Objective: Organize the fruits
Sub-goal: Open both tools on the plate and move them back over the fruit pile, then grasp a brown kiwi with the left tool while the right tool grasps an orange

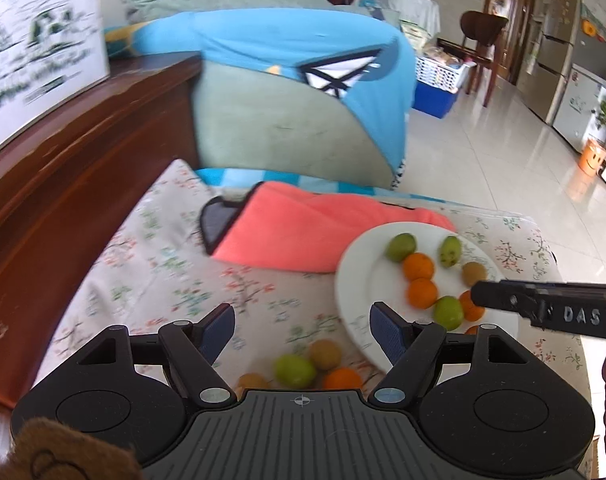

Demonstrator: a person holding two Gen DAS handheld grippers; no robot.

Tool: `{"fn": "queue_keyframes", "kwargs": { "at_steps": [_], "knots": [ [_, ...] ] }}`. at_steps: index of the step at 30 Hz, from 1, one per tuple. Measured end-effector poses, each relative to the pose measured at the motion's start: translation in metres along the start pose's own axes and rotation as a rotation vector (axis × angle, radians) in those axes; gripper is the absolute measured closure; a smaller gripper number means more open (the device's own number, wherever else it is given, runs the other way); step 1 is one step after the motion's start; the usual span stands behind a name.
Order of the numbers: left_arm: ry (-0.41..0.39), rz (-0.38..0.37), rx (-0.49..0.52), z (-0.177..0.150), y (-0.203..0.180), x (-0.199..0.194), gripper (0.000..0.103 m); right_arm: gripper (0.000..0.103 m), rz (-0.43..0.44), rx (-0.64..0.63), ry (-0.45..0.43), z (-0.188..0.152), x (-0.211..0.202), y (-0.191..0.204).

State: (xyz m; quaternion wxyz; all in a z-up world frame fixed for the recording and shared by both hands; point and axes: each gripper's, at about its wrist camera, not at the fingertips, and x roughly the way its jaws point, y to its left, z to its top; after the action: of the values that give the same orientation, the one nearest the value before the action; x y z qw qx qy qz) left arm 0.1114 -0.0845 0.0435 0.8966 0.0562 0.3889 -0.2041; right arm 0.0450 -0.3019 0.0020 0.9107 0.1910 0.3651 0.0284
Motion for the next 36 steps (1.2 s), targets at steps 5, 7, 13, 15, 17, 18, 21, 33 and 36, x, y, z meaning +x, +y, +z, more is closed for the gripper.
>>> {"fn": "queue_keyframes", "kwargs": {
  "at_steps": [5, 7, 13, 15, 17, 18, 21, 33, 36],
  "knots": [
    [0.003, 0.026, -0.032, -0.008, 0.024, -0.01, 0.028, 0.067, 0.047, -0.052, 0.034, -0.014, 0.0, 0.021],
    [0.013, 0.037, -0.047, -0.011, 0.032, -0.011, 0.028, 0.067, 0.059, -0.067, 0.05, -0.019, 0.001, 0.029],
    [0.04, 0.086, -0.046, -0.022, 0.049, -0.011, 0.028, 0.067, 0.101, -0.13, 0.102, -0.037, 0.008, 0.054],
    [0.053, 0.099, -0.056, -0.024, 0.055, -0.009, 0.028, 0.067, 0.113, -0.151, 0.121, -0.042, 0.013, 0.062],
    [0.062, 0.105, -0.074, -0.026, 0.06, -0.008, 0.028, 0.067, 0.122, -0.171, 0.13, -0.046, 0.017, 0.069],
    [0.064, 0.106, -0.083, -0.027, 0.062, -0.008, 0.028, 0.067, 0.128, -0.179, 0.134, -0.048, 0.02, 0.072],
    [0.069, 0.118, -0.096, -0.027, 0.067, -0.008, 0.029, 0.067, 0.136, -0.178, 0.151, -0.052, 0.029, 0.079],
    [0.104, 0.113, -0.111, -0.028, 0.072, 0.002, 0.029, 0.067, 0.136, -0.057, 0.198, -0.059, 0.064, 0.087],
    [0.114, 0.103, -0.113, -0.029, 0.073, 0.005, 0.029, 0.067, 0.13, -0.048, 0.195, -0.058, 0.068, 0.088]
  ]
}}
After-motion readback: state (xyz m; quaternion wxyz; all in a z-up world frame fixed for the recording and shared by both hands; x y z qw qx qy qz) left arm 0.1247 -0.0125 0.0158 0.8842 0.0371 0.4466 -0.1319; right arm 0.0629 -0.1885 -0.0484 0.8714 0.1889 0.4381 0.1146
